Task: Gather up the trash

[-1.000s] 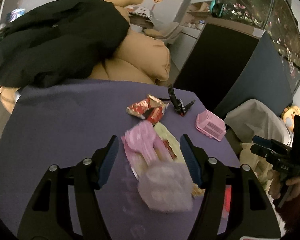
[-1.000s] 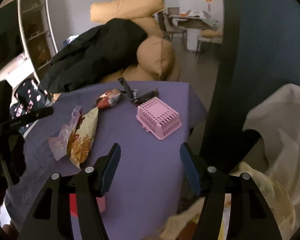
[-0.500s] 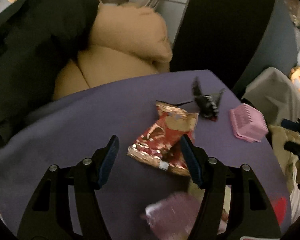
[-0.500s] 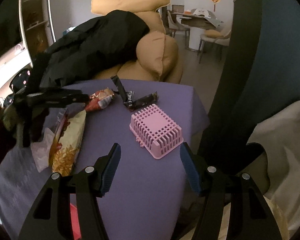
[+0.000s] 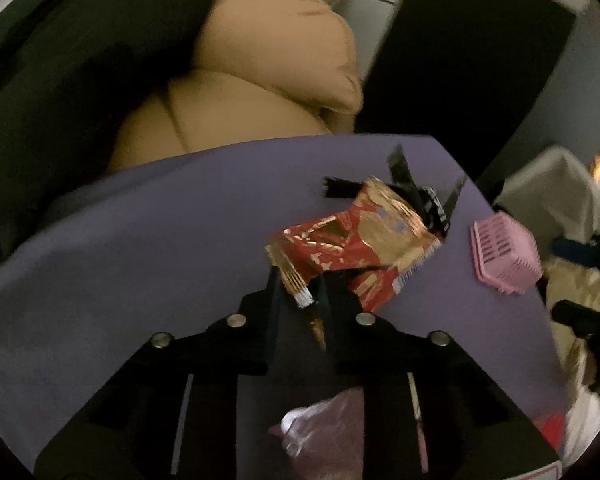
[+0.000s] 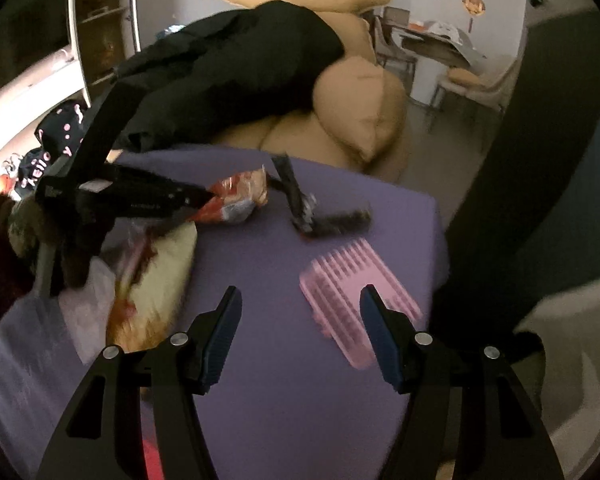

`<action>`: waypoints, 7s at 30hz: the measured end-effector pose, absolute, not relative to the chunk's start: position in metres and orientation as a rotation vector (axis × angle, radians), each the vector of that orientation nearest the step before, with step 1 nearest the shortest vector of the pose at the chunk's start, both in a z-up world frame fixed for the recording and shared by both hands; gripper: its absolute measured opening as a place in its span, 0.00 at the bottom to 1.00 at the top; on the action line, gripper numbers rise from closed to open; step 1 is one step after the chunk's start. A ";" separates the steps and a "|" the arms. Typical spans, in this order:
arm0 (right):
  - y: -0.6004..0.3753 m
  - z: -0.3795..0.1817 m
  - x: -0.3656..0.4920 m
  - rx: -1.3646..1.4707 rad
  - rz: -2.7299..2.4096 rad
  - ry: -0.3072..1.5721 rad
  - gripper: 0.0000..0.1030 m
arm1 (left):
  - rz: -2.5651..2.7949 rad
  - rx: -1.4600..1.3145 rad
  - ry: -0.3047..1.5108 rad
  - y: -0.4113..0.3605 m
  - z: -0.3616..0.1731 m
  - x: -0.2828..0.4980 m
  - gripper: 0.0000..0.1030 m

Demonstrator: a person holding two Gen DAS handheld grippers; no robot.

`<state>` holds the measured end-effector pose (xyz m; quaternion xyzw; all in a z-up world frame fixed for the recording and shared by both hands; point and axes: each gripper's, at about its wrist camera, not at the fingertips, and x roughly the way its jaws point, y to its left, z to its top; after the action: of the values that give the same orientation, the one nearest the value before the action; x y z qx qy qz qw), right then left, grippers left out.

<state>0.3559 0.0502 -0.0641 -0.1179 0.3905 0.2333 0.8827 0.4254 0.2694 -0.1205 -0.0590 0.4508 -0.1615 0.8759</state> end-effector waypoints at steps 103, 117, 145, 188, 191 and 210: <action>-0.062 -0.036 0.147 0.052 0.425 0.654 0.21 | -0.487 0.071 0.919 0.181 -0.086 0.151 0.13; -0.141 0.021 0.129 0.019 0.305 0.463 0.21 | -0.513 0.018 0.658 0.091 0.024 0.180 0.13; -0.245 0.004 0.132 0.054 0.065 0.488 0.21 | -0.670 0.018 0.889 -0.063 -0.066 0.221 0.32; -0.155 -0.158 0.198 0.047 0.083 0.964 0.21 | -0.369 -0.290 0.818 0.132 -0.059 0.197 0.54; -0.164 -0.162 0.195 0.064 0.048 0.987 0.21 | -0.368 -0.288 0.820 0.131 -0.058 0.197 0.54; -0.140 -0.091 0.162 0.077 0.116 0.812 0.53 | -0.319 -0.324 0.787 0.160 -0.052 0.186 0.58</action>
<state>0.1621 -0.1398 -0.0908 0.0374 0.3948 0.0566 0.9163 0.1859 0.1599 -0.0516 -0.1565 0.3802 -0.1543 0.8984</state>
